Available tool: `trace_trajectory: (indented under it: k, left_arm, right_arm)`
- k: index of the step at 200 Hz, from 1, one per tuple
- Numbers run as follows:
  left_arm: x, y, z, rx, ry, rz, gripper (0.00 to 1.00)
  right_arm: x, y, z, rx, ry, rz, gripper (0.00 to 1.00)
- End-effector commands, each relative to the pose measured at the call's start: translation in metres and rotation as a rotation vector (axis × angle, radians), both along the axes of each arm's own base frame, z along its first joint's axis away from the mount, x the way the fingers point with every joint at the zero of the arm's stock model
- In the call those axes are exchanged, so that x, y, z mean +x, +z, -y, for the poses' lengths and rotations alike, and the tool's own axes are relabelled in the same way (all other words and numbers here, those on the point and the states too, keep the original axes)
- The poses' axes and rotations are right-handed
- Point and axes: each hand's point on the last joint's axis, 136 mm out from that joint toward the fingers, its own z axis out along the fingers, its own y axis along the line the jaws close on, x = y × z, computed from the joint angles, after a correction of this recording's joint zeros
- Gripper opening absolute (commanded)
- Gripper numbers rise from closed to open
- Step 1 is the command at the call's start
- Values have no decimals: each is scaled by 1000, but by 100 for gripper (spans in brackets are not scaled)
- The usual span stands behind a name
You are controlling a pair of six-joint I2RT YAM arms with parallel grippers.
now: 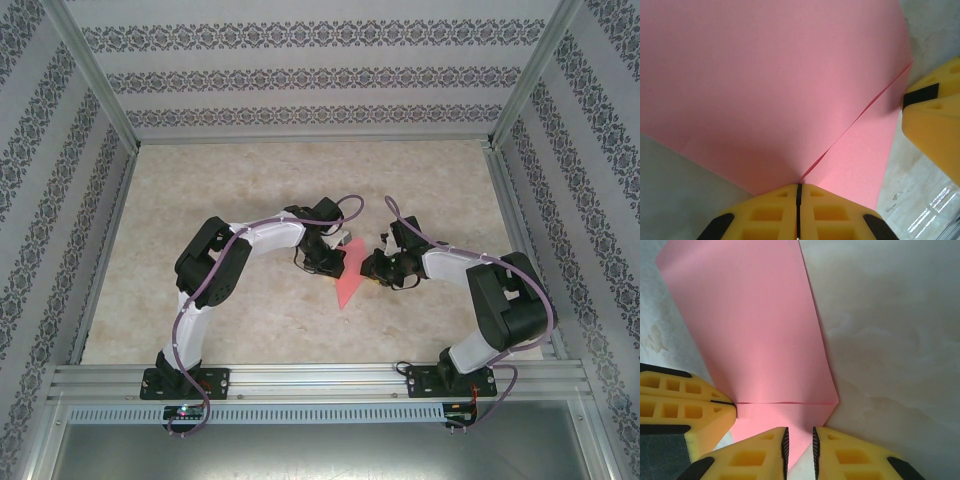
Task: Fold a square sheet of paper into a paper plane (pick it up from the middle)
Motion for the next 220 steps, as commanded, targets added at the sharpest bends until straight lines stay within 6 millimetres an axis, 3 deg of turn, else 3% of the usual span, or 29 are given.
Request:
trace_trajectory:
  k: [1, 42, 109, 220]
  left_arm:
    - [-22, -71, -52, 279, -9, -55, 10]
    - [-22, -72, -52, 277, -9, -56, 10]
    - [-21, -71, -50, 271, -11, -55, 10]
    - [-20, -69, -49, 263, -12, -54, 10]
  right_arm:
    - [-1, 2, 3, -29, -15, -3, 23]
    - [0, 3, 16, -76, -50, 6, 25]
    - [9, 8, -14, 73, -14, 7, 19]
    - [5, 20, -19, 105, -6, 26, 10]
